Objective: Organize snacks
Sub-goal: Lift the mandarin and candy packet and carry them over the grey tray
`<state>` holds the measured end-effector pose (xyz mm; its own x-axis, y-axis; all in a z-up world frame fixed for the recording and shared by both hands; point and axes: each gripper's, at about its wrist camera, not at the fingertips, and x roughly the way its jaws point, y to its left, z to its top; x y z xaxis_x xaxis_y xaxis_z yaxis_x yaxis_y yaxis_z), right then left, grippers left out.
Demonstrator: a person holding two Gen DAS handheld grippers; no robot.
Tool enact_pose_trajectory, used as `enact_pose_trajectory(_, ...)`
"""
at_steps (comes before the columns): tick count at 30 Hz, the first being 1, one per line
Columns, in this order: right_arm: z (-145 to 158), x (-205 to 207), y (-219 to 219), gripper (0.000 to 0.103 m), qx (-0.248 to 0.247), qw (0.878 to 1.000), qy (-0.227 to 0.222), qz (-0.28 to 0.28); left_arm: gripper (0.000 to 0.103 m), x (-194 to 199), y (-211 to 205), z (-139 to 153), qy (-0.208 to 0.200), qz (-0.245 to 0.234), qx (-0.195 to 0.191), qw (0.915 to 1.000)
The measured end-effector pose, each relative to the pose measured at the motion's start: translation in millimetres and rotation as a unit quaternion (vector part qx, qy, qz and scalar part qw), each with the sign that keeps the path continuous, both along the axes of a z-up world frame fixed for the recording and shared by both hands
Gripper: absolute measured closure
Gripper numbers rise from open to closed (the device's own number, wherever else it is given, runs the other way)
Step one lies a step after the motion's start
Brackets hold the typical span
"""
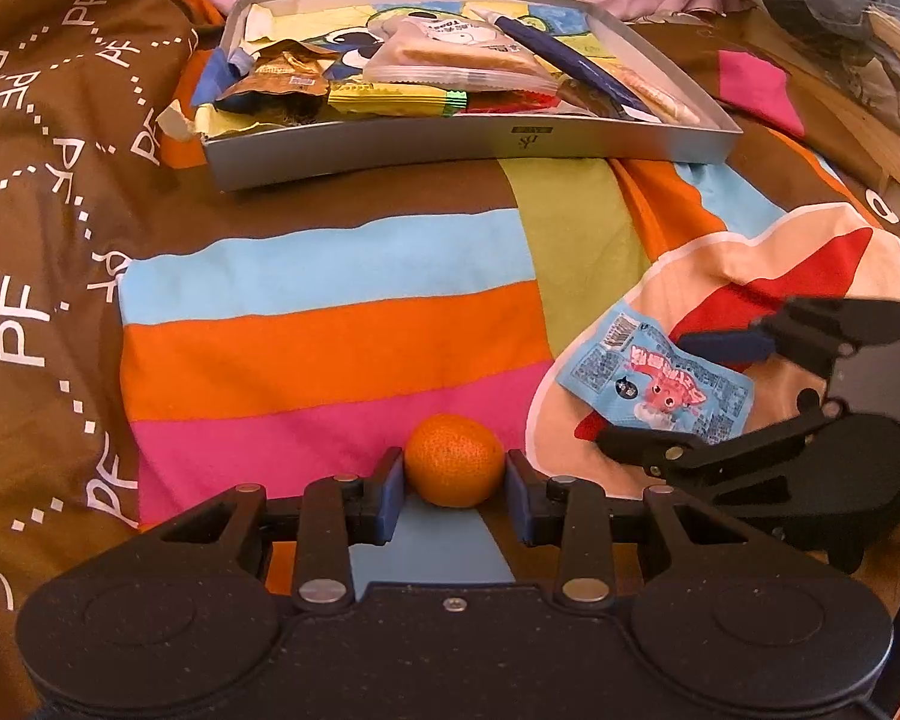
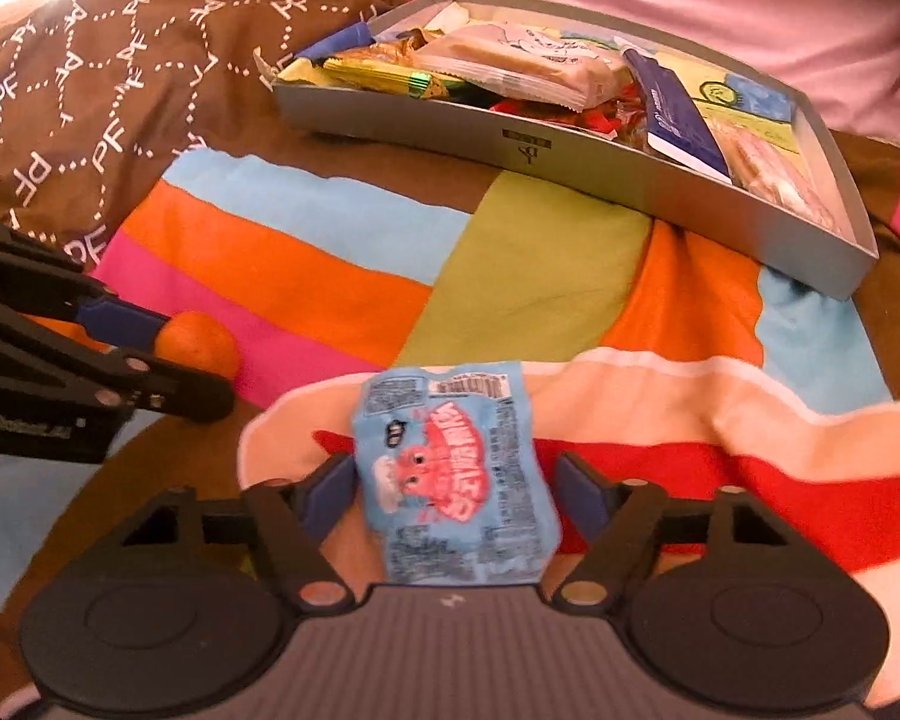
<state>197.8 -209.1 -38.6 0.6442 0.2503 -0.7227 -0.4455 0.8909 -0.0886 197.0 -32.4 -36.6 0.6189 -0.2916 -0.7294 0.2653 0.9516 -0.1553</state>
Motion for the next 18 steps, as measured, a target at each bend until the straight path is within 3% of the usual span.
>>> enact_pose_trajectory(10,1.9,-25.4,5.5,0.04,0.046,0.996,0.006,-0.076,0.066,-4.7,-1.8,2.2,0.001,0.012,-0.002,0.9999)
enact_pose_trajectory(18,7.0,-52.6,4.1,0.041,0.069,0.994,0.009,-0.086,0.066,-12.5,-3.9,5.3,0.0,0.009,-0.011,0.9999)
